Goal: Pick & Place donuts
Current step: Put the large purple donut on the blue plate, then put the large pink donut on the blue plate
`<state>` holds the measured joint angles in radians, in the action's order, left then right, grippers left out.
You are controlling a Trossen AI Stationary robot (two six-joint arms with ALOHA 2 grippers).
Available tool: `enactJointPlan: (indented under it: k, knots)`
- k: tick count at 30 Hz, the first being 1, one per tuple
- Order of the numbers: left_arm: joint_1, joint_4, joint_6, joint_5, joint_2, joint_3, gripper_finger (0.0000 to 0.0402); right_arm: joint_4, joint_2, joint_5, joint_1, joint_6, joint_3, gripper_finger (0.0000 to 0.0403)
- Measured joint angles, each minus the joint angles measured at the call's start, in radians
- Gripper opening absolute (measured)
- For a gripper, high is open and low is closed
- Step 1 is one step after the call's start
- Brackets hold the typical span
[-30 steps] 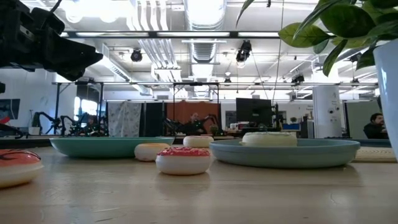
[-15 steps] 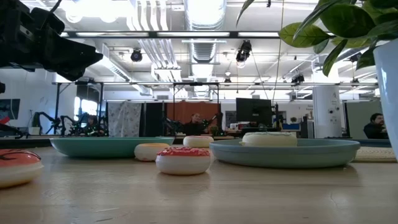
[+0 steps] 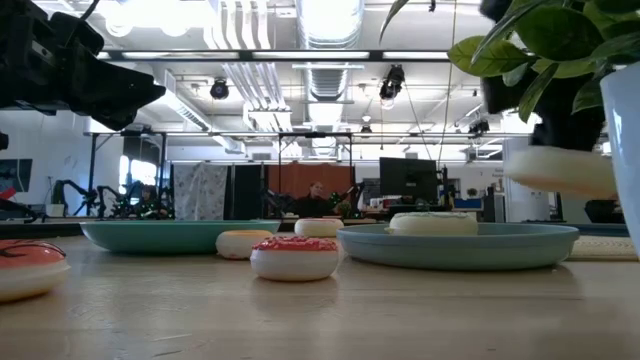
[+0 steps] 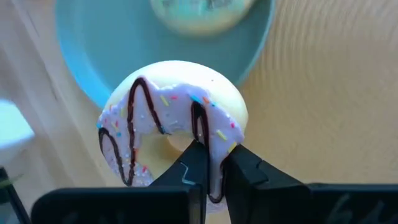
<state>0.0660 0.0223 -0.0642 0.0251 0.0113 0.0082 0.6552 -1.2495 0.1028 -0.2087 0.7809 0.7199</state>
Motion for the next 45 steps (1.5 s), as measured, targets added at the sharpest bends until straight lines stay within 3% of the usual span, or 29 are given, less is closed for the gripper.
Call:
enactJointPlan:
  k: [6, 16, 20, 33, 42, 45]
  knots:
    - [0.0, 0.0, 0.0, 0.0, 0.0, 0.0, 0.011, -0.006, -0.115, 0.093, 0.062, -0.172, 0.089, 0.0024]
    - [0.0, 0.0, 0.0, 0.0, 0.006, 0.0, 0.011, 0.006, -0.406, 0.165, 0.056, -0.329, 0.274, 0.0025]
    - [0.0, 0.0, 0.0, 0.0, 0.006, 0.0, 0.011, 0.022, -0.47, 0.212, 0.042, -0.359, 0.296, 0.0045]
    - [0.0, 0.0, 0.0, 0.0, 0.007, 0.0, 0.011, 0.093, -0.461, 0.123, 0.037, -0.371, 0.364, 0.0196]
    - [0.0, 0.0, 0.0, 0.0, 0.009, 0.0, 0.011, 0.126, -0.423, 0.153, 0.016, -0.439, 0.355, 0.0221]
    - [0.0, 0.0, 0.0, 0.0, 0.009, 0.0, 0.011, 0.131, -0.376, 0.078, 0.007, -0.444, 0.354, 0.022]
